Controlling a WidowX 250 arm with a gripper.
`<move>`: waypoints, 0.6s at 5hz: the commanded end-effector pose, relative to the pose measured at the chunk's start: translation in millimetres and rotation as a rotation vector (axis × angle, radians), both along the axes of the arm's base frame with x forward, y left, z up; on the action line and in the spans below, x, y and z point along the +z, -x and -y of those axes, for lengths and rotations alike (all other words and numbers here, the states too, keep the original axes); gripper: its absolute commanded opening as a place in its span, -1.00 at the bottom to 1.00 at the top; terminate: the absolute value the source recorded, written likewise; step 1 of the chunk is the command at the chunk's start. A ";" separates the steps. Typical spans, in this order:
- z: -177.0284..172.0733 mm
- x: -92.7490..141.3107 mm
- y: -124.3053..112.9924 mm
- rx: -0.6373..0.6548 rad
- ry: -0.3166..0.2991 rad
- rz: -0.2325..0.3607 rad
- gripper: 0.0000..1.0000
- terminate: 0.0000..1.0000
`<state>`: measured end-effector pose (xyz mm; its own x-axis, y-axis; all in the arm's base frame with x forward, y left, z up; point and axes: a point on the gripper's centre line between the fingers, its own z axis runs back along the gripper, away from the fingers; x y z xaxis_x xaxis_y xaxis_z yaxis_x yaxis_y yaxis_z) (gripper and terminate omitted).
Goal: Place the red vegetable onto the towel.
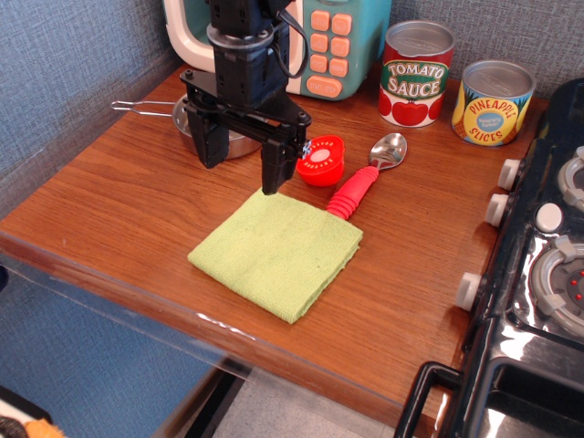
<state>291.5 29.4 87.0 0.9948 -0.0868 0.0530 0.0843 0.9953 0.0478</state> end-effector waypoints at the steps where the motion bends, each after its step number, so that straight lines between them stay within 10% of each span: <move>1: 0.0 0.0 0.0 0.000 0.000 0.000 1.00 -1.00; 3: -21.0 -2.0 -51.8 0.144 0.055 0.037 1.00 -1.00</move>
<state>339.8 46.1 68.8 0.9977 0.0584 0.0339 -0.0578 0.9982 -0.0174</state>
